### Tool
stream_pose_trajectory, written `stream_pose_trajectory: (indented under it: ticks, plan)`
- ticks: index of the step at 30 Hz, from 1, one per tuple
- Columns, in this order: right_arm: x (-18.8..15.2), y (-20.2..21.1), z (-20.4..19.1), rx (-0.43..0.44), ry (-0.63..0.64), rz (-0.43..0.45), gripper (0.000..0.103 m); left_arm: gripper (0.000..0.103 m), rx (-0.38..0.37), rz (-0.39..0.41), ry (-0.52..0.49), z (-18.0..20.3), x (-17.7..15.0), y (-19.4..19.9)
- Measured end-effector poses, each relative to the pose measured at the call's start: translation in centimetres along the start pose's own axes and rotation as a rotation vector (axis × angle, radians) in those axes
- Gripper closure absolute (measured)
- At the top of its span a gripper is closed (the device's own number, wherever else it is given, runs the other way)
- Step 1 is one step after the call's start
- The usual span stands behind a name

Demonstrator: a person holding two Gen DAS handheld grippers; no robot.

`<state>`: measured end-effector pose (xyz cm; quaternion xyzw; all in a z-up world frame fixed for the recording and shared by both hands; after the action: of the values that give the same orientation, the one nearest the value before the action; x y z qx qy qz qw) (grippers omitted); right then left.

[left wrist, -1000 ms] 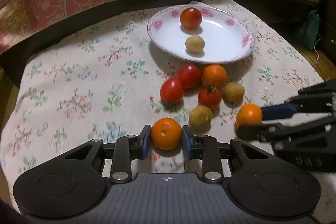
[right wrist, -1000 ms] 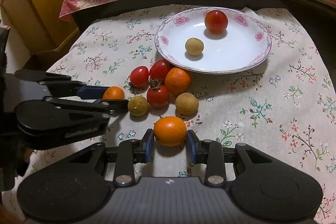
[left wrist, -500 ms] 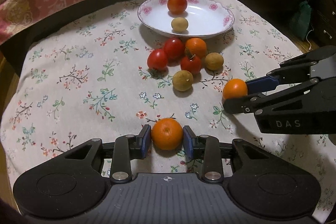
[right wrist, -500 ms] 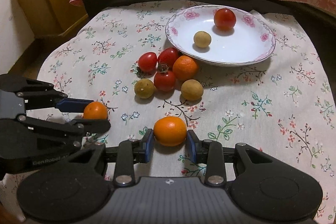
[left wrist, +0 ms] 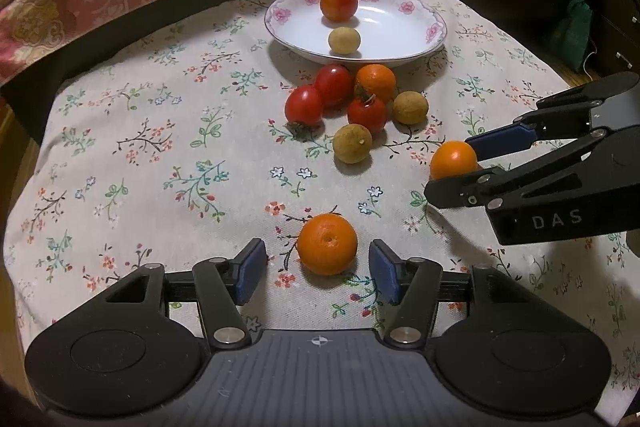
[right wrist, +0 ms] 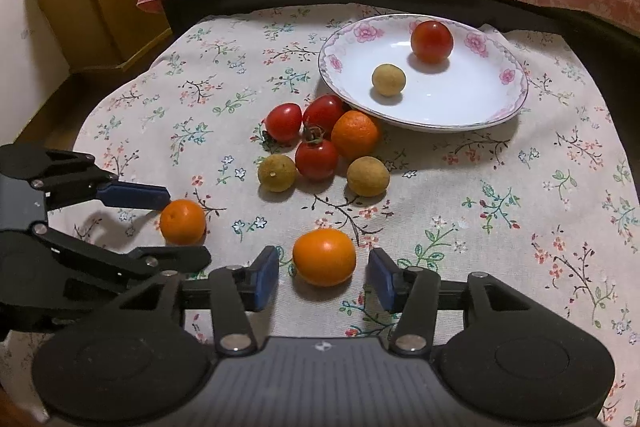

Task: Organize fruits
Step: 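Lift both held mandarins and carry them over the white plate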

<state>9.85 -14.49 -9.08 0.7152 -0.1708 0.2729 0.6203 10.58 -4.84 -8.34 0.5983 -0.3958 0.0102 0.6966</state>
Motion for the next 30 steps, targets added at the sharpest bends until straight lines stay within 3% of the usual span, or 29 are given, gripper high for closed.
stream_pose_trajectory:
  ticks: [7,11,14,30]
  plan:
    - [0.3,0.1,0.1,0.007,-0.006,0.009,0.055,0.049,-0.008,-0.003,-0.011,0.4,0.2,0.1]
    - [0.1,-0.1,-0.2,0.005,0.012,-0.004,0.062,0.064,-0.007,-0.002,-0.023,0.8,0.2,0.2]
    - [0.1,-0.1,-0.1,-0.002,0.012,-0.008,0.070,0.065,-0.013,-0.005,-0.018,0.7,0.2,0.2]
    - [1.2,0.7,-0.4,0.018,-0.006,0.025,0.070,0.065,-0.029,0.041,0.009,0.7,2.3,0.9]
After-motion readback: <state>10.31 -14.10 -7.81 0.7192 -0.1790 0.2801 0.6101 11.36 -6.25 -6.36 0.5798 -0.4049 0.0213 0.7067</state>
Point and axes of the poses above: each gripper's, at about its wrist camera, not at the fingertips, and y roughly against the way its jaws point, z to its right, x to its top, the point moved 9 cm from there along -y, roughly the way its jaws point
